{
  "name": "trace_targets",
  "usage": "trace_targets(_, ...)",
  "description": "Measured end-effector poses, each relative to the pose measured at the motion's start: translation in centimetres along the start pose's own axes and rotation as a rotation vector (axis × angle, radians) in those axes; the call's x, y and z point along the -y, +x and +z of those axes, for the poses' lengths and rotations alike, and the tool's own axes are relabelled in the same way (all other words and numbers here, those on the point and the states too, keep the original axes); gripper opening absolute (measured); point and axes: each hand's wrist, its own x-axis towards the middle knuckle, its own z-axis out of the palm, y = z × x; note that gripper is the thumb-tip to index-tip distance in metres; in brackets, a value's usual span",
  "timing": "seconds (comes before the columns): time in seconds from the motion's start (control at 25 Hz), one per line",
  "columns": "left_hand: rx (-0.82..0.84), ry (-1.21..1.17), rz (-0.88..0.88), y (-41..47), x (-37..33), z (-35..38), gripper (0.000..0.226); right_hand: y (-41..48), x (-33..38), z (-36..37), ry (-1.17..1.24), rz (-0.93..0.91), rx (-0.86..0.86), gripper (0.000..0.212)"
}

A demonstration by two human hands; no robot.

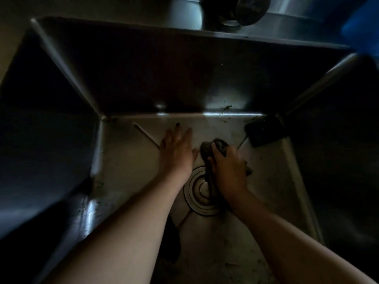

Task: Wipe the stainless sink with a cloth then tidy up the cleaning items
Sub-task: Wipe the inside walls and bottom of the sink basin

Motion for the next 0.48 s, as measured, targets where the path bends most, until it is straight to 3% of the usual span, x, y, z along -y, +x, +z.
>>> trace_targets(0.24, 0.045, 0.032, -0.051, 0.4, -0.4, 2.0, 0.059, 5.3, -0.4, -0.9, 0.008, -0.081, -0.056, 0.045)
trace_targets(0.48, 0.034, 0.032, -0.061, 0.2, -0.4, 1.9, 0.058, 7.3, -2.6, -1.1, -0.033, 0.111, -0.124, 0.047)
